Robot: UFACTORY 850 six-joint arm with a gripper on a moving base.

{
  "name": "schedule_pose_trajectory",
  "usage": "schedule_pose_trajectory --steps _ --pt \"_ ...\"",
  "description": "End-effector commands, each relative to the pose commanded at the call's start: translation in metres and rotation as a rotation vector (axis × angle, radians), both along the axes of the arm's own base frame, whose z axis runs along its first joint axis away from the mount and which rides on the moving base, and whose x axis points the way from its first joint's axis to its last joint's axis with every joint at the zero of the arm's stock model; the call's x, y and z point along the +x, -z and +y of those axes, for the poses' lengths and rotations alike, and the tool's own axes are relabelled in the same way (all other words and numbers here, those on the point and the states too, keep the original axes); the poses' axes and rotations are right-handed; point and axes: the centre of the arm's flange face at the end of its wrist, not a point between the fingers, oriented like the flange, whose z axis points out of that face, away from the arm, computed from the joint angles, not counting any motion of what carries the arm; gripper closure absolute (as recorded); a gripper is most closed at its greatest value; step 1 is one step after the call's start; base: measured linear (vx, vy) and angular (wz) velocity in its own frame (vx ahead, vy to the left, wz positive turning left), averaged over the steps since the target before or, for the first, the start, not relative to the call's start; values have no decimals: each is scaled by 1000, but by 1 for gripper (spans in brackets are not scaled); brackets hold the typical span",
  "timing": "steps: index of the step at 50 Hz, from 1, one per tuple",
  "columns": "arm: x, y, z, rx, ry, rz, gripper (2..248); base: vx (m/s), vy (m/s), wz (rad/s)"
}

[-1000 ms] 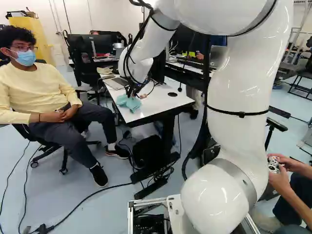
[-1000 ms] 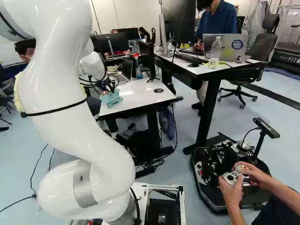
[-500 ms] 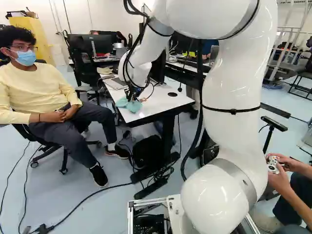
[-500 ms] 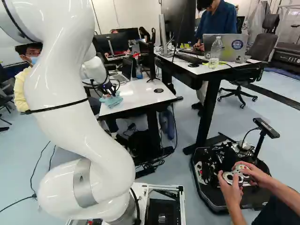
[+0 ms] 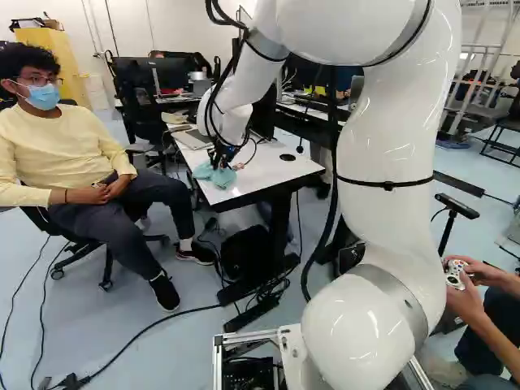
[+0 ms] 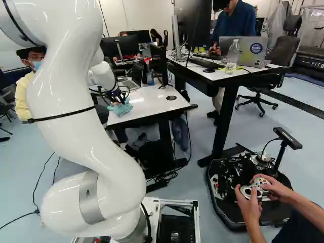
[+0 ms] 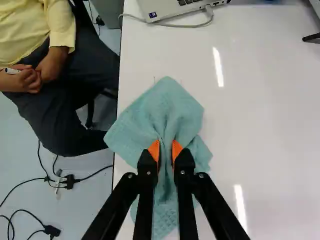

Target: Clean the table with the green towel

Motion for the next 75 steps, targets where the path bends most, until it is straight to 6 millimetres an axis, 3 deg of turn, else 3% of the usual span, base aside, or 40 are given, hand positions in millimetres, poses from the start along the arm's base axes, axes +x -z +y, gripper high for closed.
schedule_pose_trajectory --steps 32,48,60,75 --pt "-3 2 0 -15 -3 44 199 0 0 0" --pt "-2 3 22 -14 -38 38 199 0 0 0" --pt "15 4 30 -10 -38 28 199 0 0 0" --pt "41 5 20 -4 -7 15 199 0 0 0"
